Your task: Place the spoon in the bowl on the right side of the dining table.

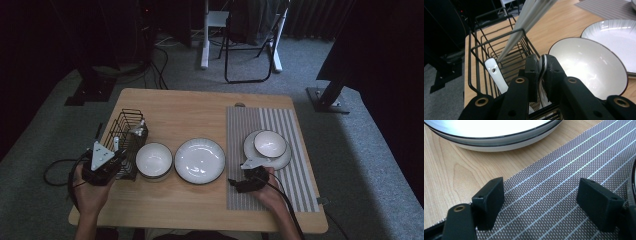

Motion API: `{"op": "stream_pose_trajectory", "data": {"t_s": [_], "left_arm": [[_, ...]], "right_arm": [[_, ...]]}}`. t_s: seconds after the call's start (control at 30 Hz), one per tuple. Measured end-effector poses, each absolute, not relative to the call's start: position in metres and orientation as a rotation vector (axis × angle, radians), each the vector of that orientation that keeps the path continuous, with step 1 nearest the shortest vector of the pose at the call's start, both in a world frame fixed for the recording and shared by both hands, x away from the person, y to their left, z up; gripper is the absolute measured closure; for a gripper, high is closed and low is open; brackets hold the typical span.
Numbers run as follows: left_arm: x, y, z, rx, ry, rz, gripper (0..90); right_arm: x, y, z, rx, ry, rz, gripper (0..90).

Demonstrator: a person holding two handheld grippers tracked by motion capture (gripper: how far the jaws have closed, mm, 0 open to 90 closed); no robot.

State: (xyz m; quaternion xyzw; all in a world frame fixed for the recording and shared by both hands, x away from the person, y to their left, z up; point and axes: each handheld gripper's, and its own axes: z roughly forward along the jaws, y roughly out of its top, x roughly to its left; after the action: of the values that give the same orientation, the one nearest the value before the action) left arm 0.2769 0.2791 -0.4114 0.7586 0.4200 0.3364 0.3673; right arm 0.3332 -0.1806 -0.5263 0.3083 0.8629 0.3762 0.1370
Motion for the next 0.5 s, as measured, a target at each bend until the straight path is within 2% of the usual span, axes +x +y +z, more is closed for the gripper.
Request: {"op": "stream_pose_trajectory", "data": {"t_s": [0.5], "left_arm": [[0.2806,0.2787,-0.4111,1.98,1.063,0.854,84.6]], "right_arm": [[0.333,-0.1805,-0.5263,0.892,2.497,1.09,21.9]]}}
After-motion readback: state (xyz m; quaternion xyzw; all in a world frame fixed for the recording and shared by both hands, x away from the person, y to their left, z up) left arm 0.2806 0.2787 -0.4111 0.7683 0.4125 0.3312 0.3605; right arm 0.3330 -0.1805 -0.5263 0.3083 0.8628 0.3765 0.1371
